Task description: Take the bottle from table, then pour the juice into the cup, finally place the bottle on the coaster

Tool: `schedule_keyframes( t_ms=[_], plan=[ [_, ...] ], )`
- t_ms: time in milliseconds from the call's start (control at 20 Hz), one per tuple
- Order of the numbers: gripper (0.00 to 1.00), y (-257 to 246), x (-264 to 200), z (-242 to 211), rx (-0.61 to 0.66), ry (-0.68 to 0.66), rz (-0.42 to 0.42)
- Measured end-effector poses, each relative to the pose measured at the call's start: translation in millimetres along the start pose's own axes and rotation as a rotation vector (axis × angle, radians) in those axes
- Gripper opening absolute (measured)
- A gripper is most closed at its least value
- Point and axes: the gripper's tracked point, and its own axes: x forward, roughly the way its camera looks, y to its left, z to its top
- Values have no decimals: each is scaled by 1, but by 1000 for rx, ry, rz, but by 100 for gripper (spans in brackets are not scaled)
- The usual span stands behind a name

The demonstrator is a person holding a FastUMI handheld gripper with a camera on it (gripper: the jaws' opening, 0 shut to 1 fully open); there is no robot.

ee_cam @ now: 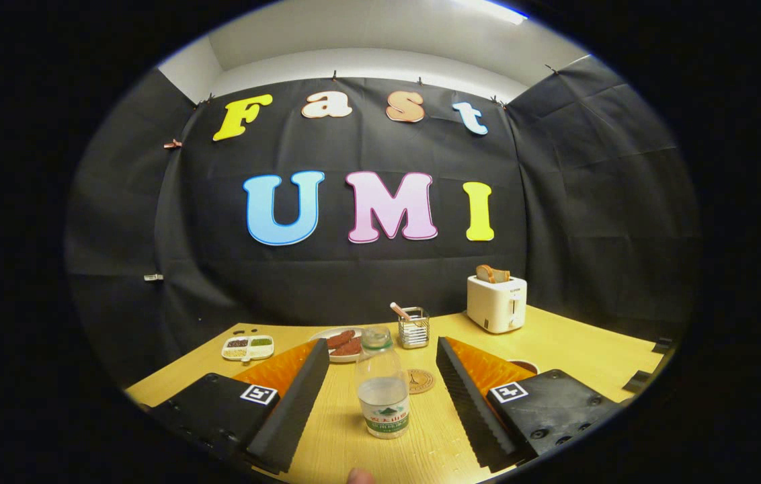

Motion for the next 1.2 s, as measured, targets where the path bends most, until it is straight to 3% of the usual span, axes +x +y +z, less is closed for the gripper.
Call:
schedule_keyframes(
  t_ms=[400, 900, 1050, 1200],
  plan=[
    [98, 0, 30, -79, -27, 75, -28],
    [98, 4, 68, -121, -28, 117, -23],
    [76, 1, 70, -121, -38, 136, -41],
    [76, 9, 68, -113, -59, 160, -33]
  ],
)
